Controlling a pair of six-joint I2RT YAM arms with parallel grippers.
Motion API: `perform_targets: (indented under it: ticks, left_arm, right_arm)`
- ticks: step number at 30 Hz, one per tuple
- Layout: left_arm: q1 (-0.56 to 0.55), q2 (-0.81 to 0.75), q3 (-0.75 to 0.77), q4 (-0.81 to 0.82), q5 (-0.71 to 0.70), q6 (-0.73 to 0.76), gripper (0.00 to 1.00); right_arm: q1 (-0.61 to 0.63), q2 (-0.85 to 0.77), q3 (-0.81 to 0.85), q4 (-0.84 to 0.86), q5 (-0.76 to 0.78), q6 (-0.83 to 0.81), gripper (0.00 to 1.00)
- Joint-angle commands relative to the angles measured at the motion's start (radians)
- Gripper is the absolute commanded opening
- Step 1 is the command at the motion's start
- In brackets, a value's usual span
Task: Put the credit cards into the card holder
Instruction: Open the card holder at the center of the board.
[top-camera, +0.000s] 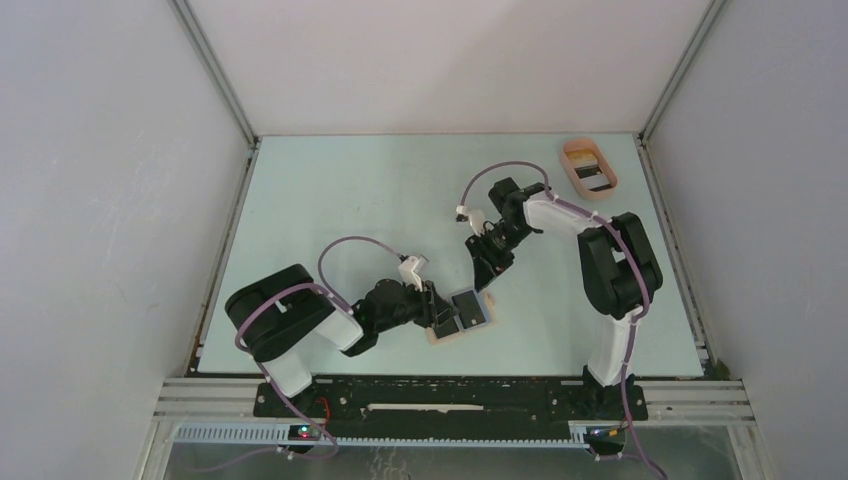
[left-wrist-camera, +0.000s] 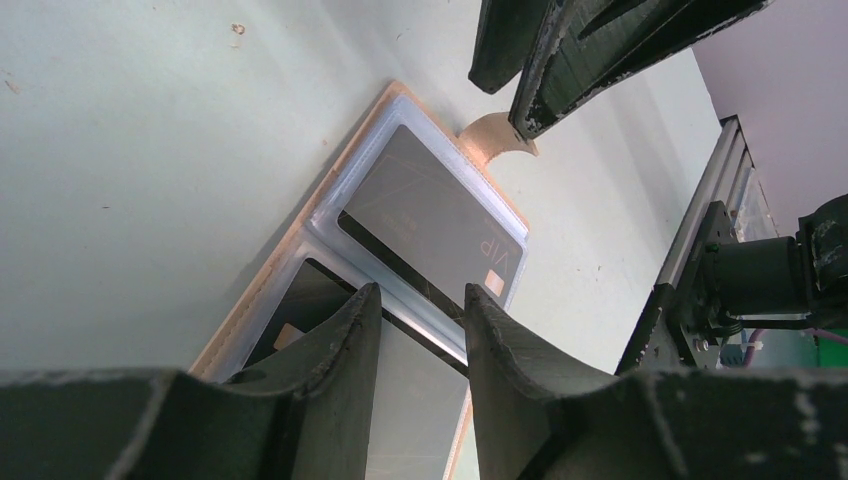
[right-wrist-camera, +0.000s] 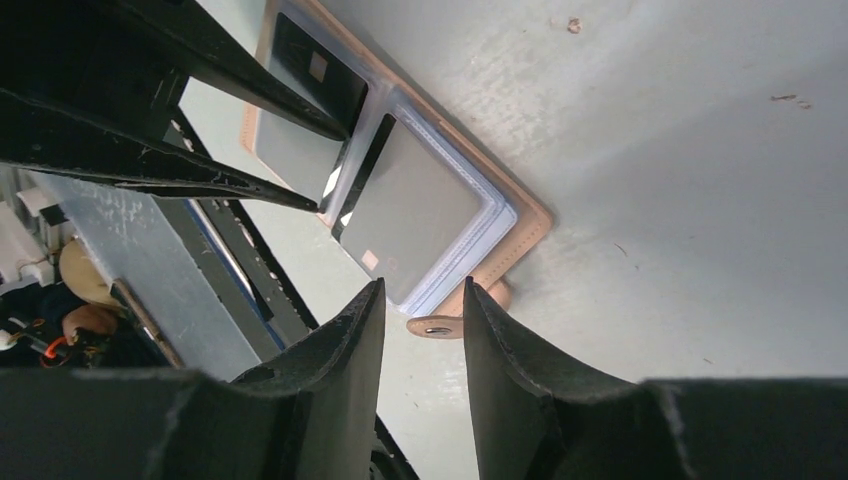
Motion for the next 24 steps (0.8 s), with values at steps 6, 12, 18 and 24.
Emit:
perform_targets:
  ticks: [6,12,18,24]
  left_arm:
    - [-0.005,0.012,0.035,0.018,0.009,-0.004,0.41]
    - [-0.005,0.014,0.036,0.017,0.008,-0.004,0.41]
    - [-0.006,0.015,0.037,0.018,0.010,-0.004,0.41]
    - [-0.006,0.017,0.037,0.018,0.010,-0.004,0.41]
  right_arm:
    - [0.008,0.074,0.022,-0.047,-0.097,-0.029,0.42]
    - [0.012,0.119,0.029,-0.060,-0.082,-0.029,0.42]
    - [0.013,0.148,0.030,-0.059,-0.080,-0.025,0.41]
    - [0.009,0.165,0.041,-0.079,-0.125,-0.033,0.39]
